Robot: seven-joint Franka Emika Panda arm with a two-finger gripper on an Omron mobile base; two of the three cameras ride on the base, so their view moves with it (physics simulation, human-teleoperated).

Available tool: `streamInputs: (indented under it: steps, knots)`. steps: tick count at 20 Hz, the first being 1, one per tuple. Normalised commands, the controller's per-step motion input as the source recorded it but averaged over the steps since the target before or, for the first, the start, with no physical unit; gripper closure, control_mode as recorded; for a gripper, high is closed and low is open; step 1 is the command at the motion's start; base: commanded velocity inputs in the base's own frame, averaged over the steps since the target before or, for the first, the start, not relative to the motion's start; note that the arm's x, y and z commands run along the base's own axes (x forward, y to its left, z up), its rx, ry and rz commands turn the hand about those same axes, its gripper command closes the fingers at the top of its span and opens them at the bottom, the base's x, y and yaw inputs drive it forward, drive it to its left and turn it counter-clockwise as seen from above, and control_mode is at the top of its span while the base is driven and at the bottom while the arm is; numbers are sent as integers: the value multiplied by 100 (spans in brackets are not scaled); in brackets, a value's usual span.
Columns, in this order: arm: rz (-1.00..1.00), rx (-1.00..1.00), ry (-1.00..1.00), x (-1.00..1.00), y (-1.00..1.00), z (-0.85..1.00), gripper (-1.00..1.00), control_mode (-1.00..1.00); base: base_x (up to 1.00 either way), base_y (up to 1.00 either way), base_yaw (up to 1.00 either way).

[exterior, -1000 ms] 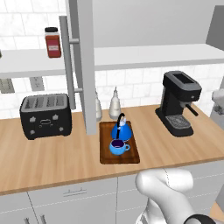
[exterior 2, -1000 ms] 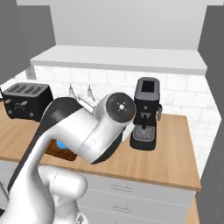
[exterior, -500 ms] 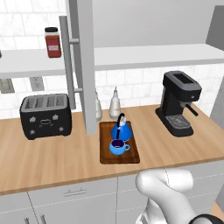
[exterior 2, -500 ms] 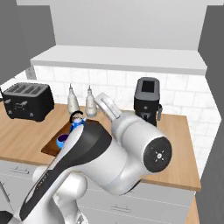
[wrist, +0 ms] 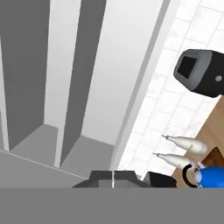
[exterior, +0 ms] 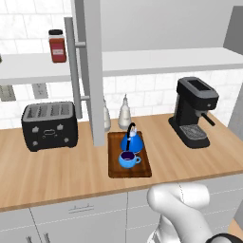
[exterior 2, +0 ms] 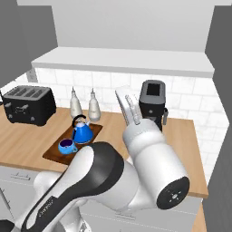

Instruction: Pick the kettle from the counter and place it on the tray. Then pick the mug from the cabinet and place it on the tray. Then close the cabinet doors.

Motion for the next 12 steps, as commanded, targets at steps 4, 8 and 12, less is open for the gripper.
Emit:
streamInputs:
  steps: [4, 8, 12]
  knots:
    - [0, 8, 0, -9, -14, 0, 100, -100, 0, 0, 0]
    - [0, 11, 0, -15, -21, 2, 100, -100, 0, 0, 0]
    - [-1, 8, -2, -35, -41, 2, 100, -100, 0, 0, 0]
